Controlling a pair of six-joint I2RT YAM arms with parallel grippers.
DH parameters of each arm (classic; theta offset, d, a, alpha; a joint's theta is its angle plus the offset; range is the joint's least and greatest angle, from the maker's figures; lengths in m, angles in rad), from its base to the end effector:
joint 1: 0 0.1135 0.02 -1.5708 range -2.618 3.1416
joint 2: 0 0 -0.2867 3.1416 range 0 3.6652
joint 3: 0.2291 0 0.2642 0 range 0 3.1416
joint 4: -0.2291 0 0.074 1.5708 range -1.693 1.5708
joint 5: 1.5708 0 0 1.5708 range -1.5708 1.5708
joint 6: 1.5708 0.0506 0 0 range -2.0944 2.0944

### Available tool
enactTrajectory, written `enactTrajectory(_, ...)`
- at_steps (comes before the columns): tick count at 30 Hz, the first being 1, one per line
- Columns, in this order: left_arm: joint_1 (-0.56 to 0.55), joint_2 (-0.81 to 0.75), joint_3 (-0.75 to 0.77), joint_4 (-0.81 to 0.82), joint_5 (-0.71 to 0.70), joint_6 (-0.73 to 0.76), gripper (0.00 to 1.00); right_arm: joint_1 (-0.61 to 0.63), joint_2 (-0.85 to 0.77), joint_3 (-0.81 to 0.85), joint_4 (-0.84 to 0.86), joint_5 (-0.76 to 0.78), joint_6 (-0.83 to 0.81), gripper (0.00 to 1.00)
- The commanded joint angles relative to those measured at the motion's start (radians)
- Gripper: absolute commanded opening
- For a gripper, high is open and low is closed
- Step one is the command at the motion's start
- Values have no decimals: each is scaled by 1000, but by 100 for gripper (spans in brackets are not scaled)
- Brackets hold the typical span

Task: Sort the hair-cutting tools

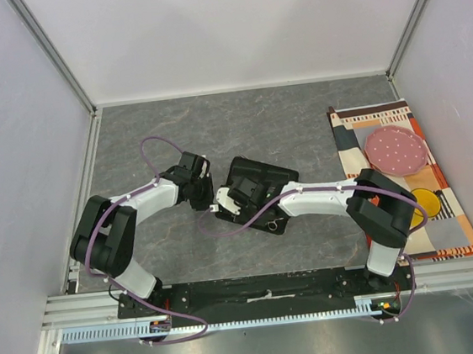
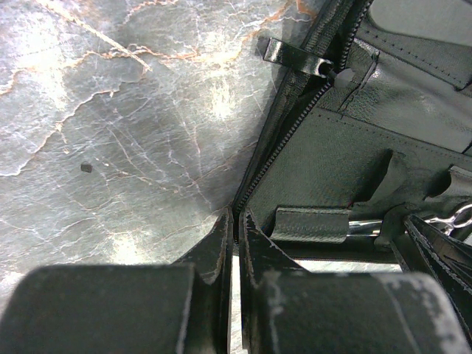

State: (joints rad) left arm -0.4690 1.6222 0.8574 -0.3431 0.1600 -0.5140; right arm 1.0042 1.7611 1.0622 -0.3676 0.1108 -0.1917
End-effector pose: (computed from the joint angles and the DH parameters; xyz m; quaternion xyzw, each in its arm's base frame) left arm 0.2794 -0.1506 0.1541 -0.0035 0.9704 -0.1765 0.1649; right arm 0.2033 0.3091 0.1666 -0.5329 0.8069 0.0492 0.2500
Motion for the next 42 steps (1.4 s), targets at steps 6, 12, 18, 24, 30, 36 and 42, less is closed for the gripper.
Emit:
enactTrajectory(6,-13,5,-29,-16,-43,46,2,-1,-106,73,177,9,93,31)
enactTrajectory(12,-13,-10,-29,-14,-39,45,2,-3,-281,-8,73,76,101,40)
enactTrajectory(18,-14,-15,-27,-16,-34,45,2,-12,-379,-114,6,95,92,44)
enactTrajectory(24,-16,-21,-27,-16,-33,46,2,-19,-345,-145,-50,66,35,41)
enactTrajectory(30,-25,-16,-23,-20,-11,43,2,-32,-278,-139,-50,41,14,41)
enactTrajectory(36,-37,-8,-21,-16,-4,43,2,-58,-224,-137,-47,23,31,41)
enactTrajectory(42,-42,-2,-26,-8,1,40,2,-79,-189,-139,-31,-17,47,40)
